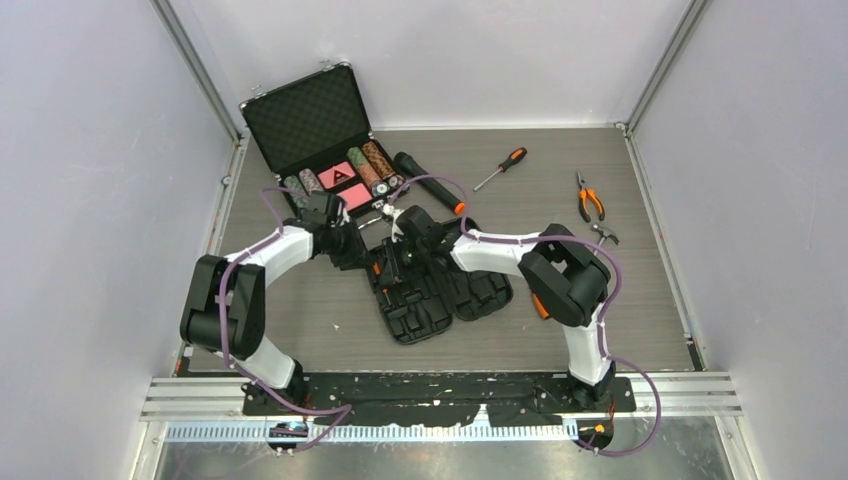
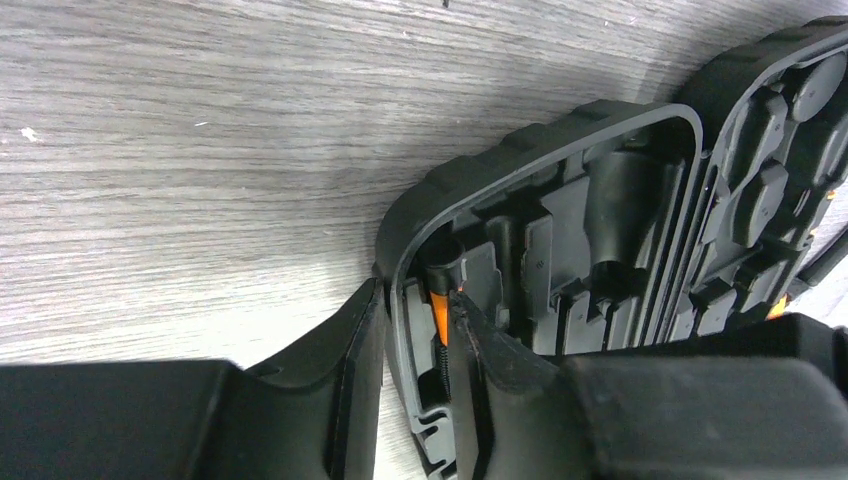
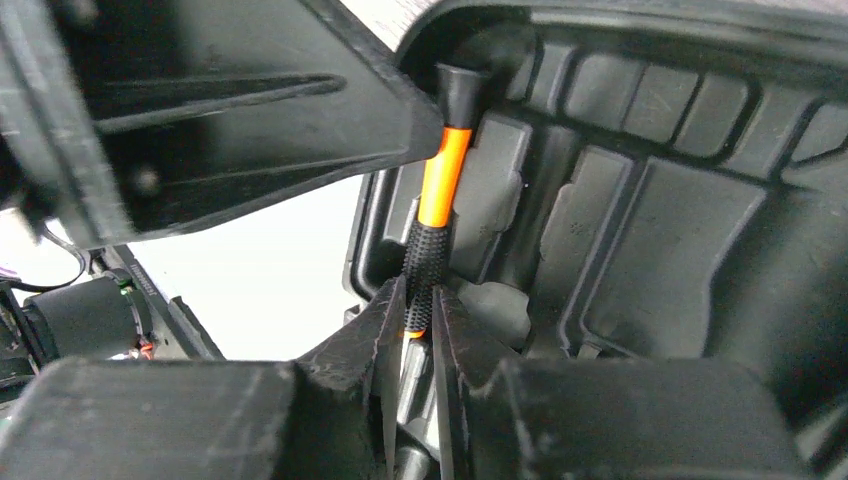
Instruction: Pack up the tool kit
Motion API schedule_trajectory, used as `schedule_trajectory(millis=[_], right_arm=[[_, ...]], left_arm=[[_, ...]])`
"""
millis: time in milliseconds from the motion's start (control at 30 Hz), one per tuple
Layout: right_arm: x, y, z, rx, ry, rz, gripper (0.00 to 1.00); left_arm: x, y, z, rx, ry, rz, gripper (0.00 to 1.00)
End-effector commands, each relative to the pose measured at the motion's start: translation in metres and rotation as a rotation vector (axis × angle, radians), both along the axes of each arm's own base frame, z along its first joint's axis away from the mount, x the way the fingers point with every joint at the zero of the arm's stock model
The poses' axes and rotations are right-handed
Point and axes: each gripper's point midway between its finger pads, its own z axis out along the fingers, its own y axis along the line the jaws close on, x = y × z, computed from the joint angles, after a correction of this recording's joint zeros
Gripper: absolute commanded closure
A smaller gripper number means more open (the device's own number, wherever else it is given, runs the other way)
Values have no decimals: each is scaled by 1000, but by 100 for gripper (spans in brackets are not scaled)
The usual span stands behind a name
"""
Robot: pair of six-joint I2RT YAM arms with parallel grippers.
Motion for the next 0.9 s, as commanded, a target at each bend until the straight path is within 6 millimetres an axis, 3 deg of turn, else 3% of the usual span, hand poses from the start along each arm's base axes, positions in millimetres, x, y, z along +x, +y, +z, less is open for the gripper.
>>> schedule_trajectory(millis=[0, 367, 600, 867], right_arm=[[2, 9, -2, 14, 2, 4, 80], [-5, -20, -54, -218, 72, -29, 95], [-14, -56, -90, -468, 146, -117, 95], [-10, -71, -111, -630, 170, -196, 95]], left_arm=[[2, 1, -5, 2, -17, -15, 73], [-12, 5, -30, 32, 82, -14, 98], [-15, -3, -33, 23, 88, -21, 100], [-33, -19, -37, -18, 104, -37, 100]])
